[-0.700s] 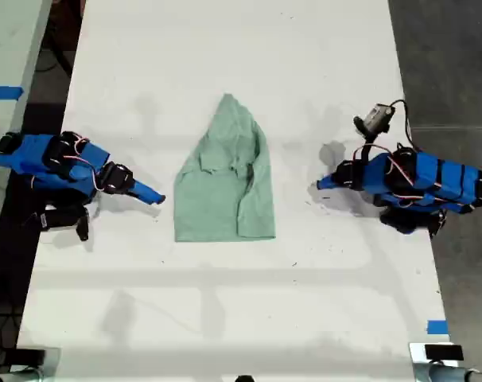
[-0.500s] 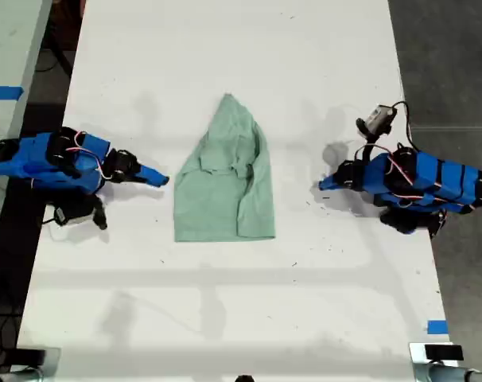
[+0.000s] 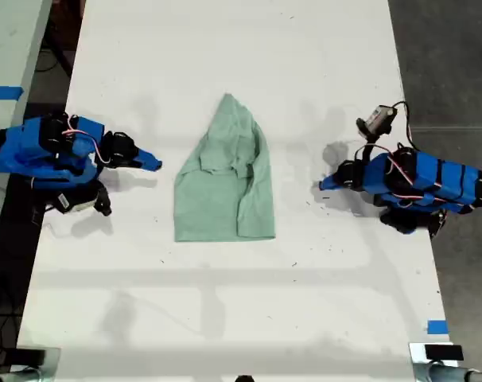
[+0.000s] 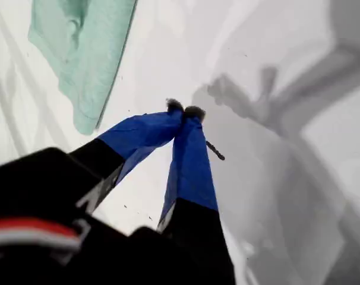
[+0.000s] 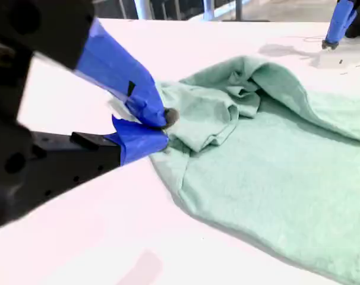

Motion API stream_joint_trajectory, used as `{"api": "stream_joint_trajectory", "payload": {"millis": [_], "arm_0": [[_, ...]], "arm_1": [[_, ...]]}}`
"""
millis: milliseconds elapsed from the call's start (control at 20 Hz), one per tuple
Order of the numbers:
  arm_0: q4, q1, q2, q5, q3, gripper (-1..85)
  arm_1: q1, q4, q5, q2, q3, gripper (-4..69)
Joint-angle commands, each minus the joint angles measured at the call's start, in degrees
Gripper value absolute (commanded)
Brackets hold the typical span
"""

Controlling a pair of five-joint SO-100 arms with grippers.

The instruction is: Fold t shirt

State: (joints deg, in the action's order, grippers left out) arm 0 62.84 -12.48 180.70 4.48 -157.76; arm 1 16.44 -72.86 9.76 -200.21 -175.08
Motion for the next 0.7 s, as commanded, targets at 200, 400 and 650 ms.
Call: {"api": "stream_joint_trajectory", "payload": {"millis": [200,400,650], "arm_0": [[7.6,9.4,-59.6,-9.2,39.6,20.0],[4.6,12.3,-72.2,-12.5,44.0,19.5],[2.0,12.5,-78.5,-16.3,44.4,19.8]], "arm_1": [[0.4,-0.4,-0.3,-0.8,-3.0,0.0],[0.4,-0.4,-0.2,-0.8,-3.0,-0.1],[0.3,-0.3,-0.1,-0.8,-3.0,-0.1]]}}
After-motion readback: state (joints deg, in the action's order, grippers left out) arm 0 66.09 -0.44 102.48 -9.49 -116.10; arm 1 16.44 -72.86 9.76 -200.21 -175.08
